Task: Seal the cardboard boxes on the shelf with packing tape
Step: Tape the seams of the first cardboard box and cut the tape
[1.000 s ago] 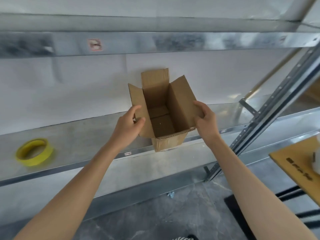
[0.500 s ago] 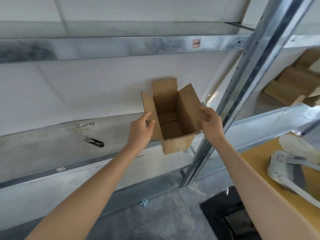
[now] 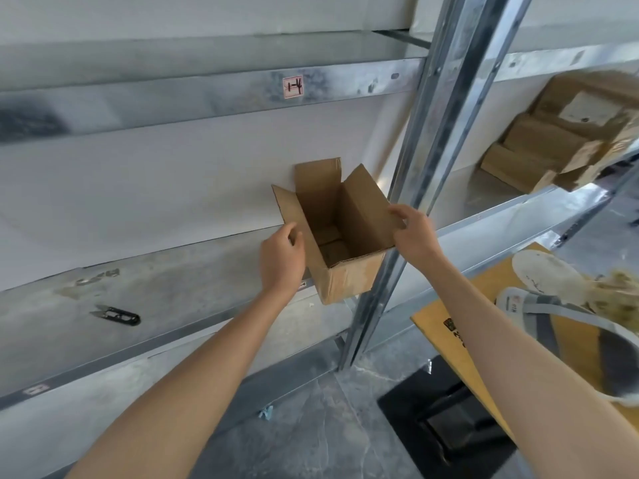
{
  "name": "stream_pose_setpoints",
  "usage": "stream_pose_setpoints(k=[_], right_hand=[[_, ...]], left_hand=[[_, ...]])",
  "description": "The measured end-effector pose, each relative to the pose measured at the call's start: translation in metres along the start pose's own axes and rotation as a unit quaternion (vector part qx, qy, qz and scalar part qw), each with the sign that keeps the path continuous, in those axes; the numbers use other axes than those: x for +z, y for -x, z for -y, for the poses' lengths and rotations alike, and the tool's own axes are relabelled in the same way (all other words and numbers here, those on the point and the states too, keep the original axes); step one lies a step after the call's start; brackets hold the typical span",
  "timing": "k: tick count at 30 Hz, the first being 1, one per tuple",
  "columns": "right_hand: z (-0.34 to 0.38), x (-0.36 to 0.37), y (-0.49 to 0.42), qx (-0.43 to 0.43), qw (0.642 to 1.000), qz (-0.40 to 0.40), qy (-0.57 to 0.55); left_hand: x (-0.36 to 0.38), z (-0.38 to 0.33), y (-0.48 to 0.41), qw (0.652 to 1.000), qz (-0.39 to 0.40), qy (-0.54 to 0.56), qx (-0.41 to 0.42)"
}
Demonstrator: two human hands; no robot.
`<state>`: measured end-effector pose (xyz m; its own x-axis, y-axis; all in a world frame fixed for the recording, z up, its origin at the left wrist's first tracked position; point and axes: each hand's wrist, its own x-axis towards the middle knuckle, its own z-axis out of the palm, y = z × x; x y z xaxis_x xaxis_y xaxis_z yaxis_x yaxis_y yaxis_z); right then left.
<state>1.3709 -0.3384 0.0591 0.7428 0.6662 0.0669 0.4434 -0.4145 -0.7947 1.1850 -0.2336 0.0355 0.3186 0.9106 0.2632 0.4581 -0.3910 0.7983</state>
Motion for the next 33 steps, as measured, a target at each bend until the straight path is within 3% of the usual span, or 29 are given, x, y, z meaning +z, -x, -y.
stream_pose_setpoints(k=[10, 19, 25, 33], right_hand=[[0.004, -0.008, -0.039, -0.043, 0.991, 0.028, 0.126], [0.044, -0.012, -0.012, -0.101, 0.985, -0.012, 0.136], [0.113, 0.03, 0.041, -0.191, 0.972, -0.026, 0.137], [0.226, 0.154, 0.15, -0.289, 0.952, 0.073, 0.074]], left_hand=[[0.018, -0.009, -0.015, 1.0, -0.006, -0.016, -0.003], [-0.012, 0.0, -0.018, 0.99, 0.136, -0.027, 0.008], [-0.107, 0.038, -0.01, 0.98, 0.073, -0.158, 0.093], [-0.302, 0.131, 0.042, 0.964, -0.026, -0.26, 0.054]])
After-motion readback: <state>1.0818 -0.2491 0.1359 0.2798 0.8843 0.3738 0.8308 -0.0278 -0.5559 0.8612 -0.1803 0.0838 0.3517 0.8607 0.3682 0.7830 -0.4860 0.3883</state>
